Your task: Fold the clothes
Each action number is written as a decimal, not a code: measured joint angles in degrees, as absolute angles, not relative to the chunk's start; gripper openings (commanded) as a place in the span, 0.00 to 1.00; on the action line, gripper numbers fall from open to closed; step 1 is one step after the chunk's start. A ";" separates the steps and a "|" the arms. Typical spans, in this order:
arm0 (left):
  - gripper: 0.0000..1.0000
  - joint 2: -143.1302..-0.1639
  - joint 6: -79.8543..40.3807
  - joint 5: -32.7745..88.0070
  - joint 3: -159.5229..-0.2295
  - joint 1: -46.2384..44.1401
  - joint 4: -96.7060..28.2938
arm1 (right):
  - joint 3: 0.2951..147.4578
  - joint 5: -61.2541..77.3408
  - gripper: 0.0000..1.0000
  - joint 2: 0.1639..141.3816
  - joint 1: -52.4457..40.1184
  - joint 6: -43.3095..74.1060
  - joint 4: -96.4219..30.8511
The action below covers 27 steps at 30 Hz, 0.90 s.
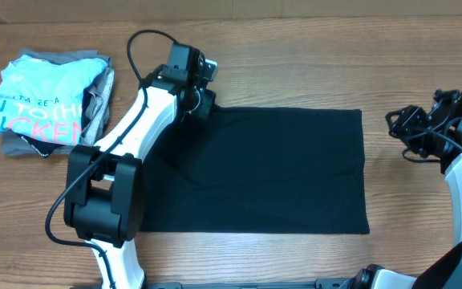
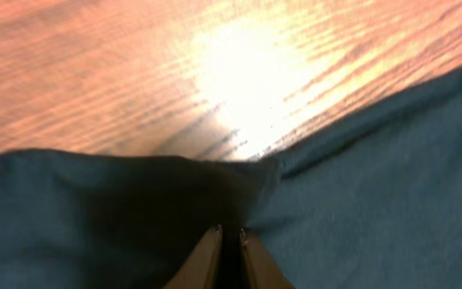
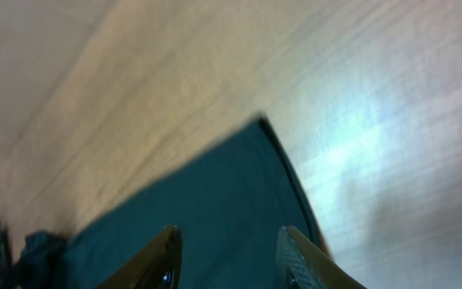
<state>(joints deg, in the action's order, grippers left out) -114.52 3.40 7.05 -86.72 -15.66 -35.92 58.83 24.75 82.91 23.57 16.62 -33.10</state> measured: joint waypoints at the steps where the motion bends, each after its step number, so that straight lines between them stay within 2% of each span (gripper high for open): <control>1: 0.11 -114.52 3.42 6.72 -87.35 -15.66 -36.82 | 58.87 24.56 0.43 83.50 23.31 16.84 -31.27; 6: 0.11 -114.52 3.49 5.02 -90.91 -15.66 -42.37 | 58.98 23.11 0.54 90.94 21.45 17.78 -24.10; 9: 0.10 -114.52 3.57 4.71 -91.46 -15.66 -43.33 | 59.00 22.37 0.57 96.49 20.82 17.98 -19.62; 18: 0.09 -114.52 3.60 4.43 -91.53 -15.66 -46.44 | 59.00 22.09 0.60 108.86 18.02 18.00 -8.10; 22: 0.09 -114.52 3.60 4.43 -91.53 -15.66 -47.44 | 59.29 21.43 0.58 110.91 14.48 17.98 -6.63; 26: 0.09 -114.52 3.60 4.40 -91.53 -15.66 -48.38 | 59.59 20.08 0.50 111.63 12.60 17.98 -5.56; 27: 0.08 -114.52 3.60 4.40 -91.53 -15.66 -48.49 | 59.64 20.01 0.43 111.66 12.58 17.93 -5.54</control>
<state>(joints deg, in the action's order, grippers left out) -114.52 3.60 4.40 -91.53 -15.66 -48.49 59.64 20.01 111.66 12.58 17.93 -5.54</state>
